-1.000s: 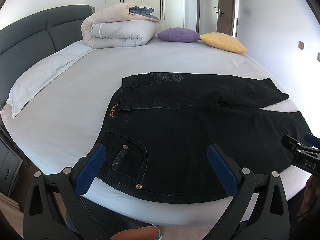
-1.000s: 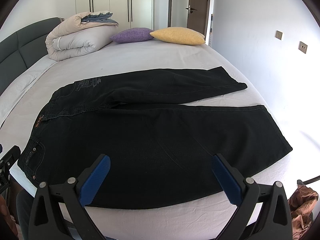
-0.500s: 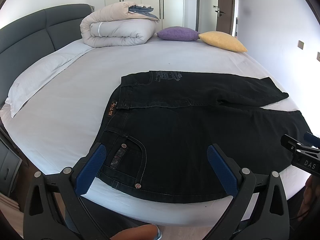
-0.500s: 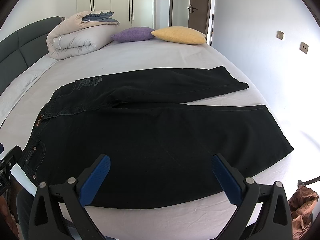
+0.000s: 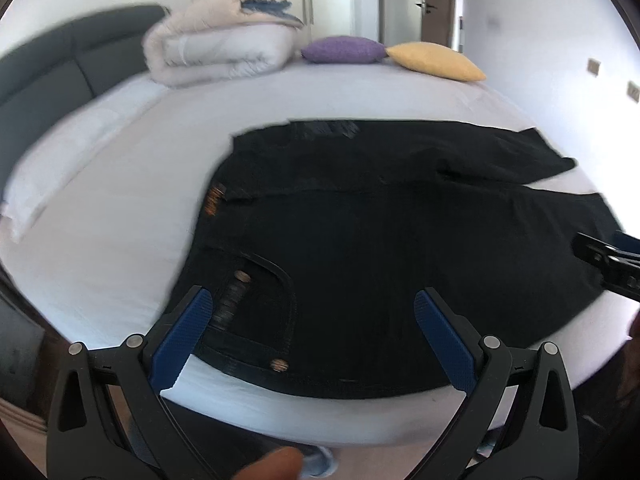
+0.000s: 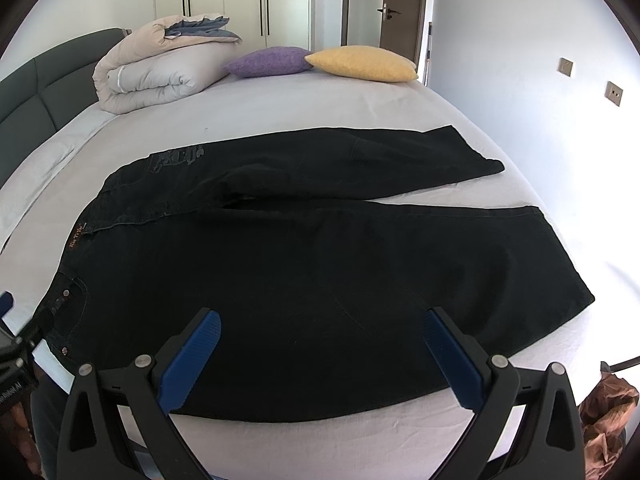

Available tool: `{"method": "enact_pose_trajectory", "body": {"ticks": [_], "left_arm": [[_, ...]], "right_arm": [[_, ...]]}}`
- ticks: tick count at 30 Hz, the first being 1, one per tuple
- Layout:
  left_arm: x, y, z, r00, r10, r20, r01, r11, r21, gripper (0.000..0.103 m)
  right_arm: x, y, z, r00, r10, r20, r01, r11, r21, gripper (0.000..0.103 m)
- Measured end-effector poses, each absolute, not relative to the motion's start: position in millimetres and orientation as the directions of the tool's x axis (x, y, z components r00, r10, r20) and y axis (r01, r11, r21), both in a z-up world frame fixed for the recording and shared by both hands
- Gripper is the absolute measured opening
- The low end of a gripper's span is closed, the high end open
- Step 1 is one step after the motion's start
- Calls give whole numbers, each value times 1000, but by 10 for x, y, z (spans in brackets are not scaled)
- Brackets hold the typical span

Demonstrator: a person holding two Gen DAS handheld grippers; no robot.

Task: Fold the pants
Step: 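Grasp the jeans waistband with the left gripper while the right gripper grasps the waistband beside it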

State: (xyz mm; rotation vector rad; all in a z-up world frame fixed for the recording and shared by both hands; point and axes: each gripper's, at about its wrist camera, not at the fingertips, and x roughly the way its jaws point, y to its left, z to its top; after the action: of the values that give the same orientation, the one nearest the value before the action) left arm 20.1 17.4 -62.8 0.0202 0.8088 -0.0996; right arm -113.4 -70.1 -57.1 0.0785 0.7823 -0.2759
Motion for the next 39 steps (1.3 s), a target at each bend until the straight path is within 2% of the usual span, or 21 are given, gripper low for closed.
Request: {"method": "enact_pose_trajectory", "body": {"ticks": [2, 5, 8, 11, 14, 16, 17, 20, 21, 23, 29, 31, 33, 35, 36, 38, 39], "left_arm": [[226, 258, -696, 656, -183, -732, 145, 983, -115, 103], [248, 354, -754, 655, -240, -717, 155, 971, -184, 103], [305, 486, -813, 669, -254, -698, 112, 964, -243, 103], [507, 535, -891, 605, -226, -764, 88, 972, -217, 103], [704, 649, -841, 643, -223, -733, 67, 969, -236, 103], [947, 723, -747, 689, -181, -701, 72, 981, -182, 103], [1164, 747, -681, 714, -141, -685, 81, 990, -118, 103], [1706, 753, -563, 748, -118, -653, 151, 989, -6, 103], [1965, 730, -531, 764, -95, -638, 179, 981, 69, 103], [2468, 675, -525, 761, -74, -645, 231, 959, 163, 103], [3665, 609, -748, 627, -164, -762, 440, 881, 172, 102], [3874, 575, -838, 573, -191, -797, 510, 844, 165, 101], [4088, 554, -957, 500, -211, -840, 578, 804, 142, 97], [4197, 573, -1041, 464, -215, -859, 607, 784, 131, 82], [4296, 612, -1089, 419, -240, -875, 623, 777, 86, 74], [4429, 687, -1160, 361, -265, -894, 630, 776, 24, 64], [4496, 720, -1214, 339, -267, -902, 633, 774, 9, 63]], "right_arm": [[-1096, -738, -574, 677, -212, -705, 269, 963, -31, 103], [-1041, -794, -566, 686, -201, -700, 262, 965, -20, 103], [-950, -830, -572, 691, -191, -697, 251, 968, -16, 103], [-849, -869, -561, 701, -176, -691, 234, 972, -10, 103], [-742, -912, -549, 710, -157, -686, 210, 978, -6, 103], [-658, -952, -526, 721, -135, -680, 183, 983, -1, 103], [-619, -971, -506, 727, -119, -676, 165, 986, 4, 103], [-502, -1003, -418, 753, -47, -656, 77, 997, 17, 103], [-465, -1012, -381, 762, -23, -648, 44, 999, 16, 103], [-408, -1032, -320, 773, 20, -635, -14, 1000, 15, 103], [-258, -1154, -272, 765, 127, -631, -161, 987, 2, 103], [-176, -1229, -304, 745, 168, -645, -205, 979, 18, 96], [-74, -1296, -349, 720, 205, -663, -239, 970, 40, 90], [46, -1336, -385, 700, 211, -682, -255, 966, 37, 82], [123, -1352, -407, 689, 215, -692, -265, 964, 36, 78], [198, -1369, -443, 676, 232, -700, -278, 959, 49, 73], [245, -1369, -457, 669, 245, -701, -287, 956, 61, 72]]}}
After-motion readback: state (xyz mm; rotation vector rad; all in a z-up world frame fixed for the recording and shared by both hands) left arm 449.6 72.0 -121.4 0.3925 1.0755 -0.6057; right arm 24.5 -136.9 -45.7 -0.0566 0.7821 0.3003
